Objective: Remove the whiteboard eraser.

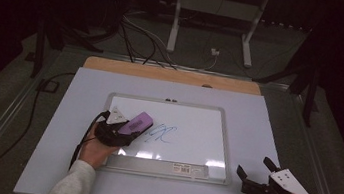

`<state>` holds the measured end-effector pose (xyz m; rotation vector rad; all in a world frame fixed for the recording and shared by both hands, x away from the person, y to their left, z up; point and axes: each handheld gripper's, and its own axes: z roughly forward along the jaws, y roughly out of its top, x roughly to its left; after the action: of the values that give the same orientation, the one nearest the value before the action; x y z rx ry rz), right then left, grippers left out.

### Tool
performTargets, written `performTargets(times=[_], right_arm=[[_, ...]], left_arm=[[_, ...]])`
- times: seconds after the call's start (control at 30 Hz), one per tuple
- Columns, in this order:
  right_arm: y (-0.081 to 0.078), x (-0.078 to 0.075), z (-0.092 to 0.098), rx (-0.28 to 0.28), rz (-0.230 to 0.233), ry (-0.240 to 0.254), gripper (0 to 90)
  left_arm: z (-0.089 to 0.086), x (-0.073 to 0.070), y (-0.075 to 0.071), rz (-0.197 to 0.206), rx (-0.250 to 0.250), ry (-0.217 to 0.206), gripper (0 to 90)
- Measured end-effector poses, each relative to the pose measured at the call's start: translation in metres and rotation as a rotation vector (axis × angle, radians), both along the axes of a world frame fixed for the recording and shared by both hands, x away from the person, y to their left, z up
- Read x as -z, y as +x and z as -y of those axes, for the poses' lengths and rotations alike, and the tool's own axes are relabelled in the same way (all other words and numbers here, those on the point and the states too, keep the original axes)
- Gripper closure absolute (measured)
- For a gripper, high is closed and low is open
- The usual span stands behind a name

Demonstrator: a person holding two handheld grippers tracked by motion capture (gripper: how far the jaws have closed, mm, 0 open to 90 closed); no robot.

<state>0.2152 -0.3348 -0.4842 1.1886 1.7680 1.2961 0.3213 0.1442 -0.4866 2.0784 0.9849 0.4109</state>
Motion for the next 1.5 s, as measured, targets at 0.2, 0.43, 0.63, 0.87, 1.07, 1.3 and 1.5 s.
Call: performTargets(times=[0.2,0.43,0.63,0.87,1.07,1.3,1.5], right_arm=[[0.0,0.0,0.0,0.0,0.0,0.0,0.9],[0.0,0.0,-0.001,-0.002,-0.002,-0.002,1.0],[0.0,0.0,-0.001,-0.003,-0.002,-0.001,1.0],[0.001,0.001,-0.002,-0.006,-0.005,-0.001,1.0],[0.001,0.001,-0.002,-0.007,-0.006,-0.004,1.0],[0.002,0.001,-0.005,-0.018,-0.008,-0.013,0.9],[0.002,0.001,-0.005,-0.018,-0.01,-0.013,0.9]], left_arm=[[0.006,0.007,-0.005,-0.008,0.019,0.026,41.5],[0.009,0.014,-0.008,-0.019,0.027,0.042,41.5],[0.013,0.02,-0.01,-0.035,0.036,0.071,41.0],[0.017,0.017,-0.006,-0.017,-0.008,0.038,27.4],[0.025,0.019,0.004,-0.043,-0.037,0.018,21.8],[0.03,0.021,0.005,-0.047,-0.048,0.04,33.4],[0.026,0.02,0.009,-0.064,-0.059,0.047,41.5]])
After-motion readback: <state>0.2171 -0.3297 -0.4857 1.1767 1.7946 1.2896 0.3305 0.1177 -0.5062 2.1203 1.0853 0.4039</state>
